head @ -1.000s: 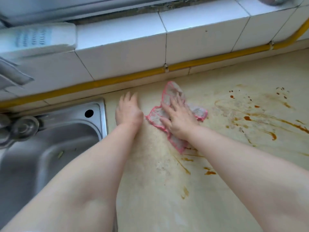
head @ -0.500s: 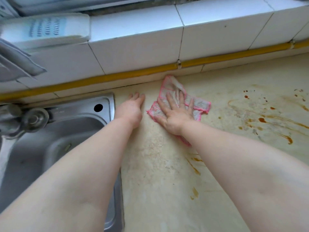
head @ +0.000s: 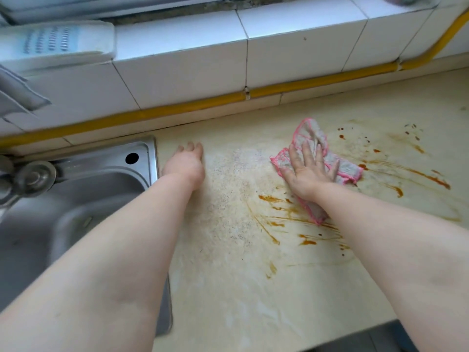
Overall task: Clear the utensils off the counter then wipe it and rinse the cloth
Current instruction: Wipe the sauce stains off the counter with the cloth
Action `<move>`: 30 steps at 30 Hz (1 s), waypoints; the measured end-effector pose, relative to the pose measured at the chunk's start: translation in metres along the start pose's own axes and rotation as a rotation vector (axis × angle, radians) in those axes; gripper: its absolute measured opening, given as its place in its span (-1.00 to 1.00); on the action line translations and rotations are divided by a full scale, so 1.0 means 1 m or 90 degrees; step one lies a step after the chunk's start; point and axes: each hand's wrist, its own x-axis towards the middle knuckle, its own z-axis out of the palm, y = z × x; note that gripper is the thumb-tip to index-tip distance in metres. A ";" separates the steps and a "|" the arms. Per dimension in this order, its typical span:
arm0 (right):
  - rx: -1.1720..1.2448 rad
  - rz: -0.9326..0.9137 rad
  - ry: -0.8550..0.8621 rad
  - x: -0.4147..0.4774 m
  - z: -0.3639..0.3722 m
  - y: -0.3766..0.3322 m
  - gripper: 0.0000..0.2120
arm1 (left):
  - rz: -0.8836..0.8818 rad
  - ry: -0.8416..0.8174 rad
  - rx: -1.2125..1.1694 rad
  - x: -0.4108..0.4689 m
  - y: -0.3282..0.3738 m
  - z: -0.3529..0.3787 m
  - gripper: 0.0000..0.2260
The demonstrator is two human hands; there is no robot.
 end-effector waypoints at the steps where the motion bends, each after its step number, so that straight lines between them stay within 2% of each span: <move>1: 0.004 0.004 0.001 0.000 0.000 -0.005 -0.39 | 0.001 -0.003 0.001 -0.005 0.001 0.001 -0.38; 3: 0.009 -0.017 0.000 -0.002 0.002 -0.020 -0.39 | 0.007 -0.006 0.002 -0.013 0.001 0.003 -0.37; 10: 0.012 -0.197 -0.036 -0.026 0.022 -0.088 -0.39 | -0.003 0.006 0.038 -0.026 -0.001 0.004 -0.43; 17: -0.077 -0.318 -0.003 -0.049 0.033 -0.073 -0.45 | -0.045 0.005 0.054 -0.044 0.013 0.016 -0.49; 24: -0.107 -0.266 -0.027 -0.066 0.040 -0.019 -0.37 | -0.089 -0.007 0.081 -0.063 0.036 0.028 -0.45; 30: -0.104 -0.217 -0.049 -0.080 0.036 0.041 -0.36 | -0.130 -0.028 0.101 -0.093 0.066 0.038 -0.50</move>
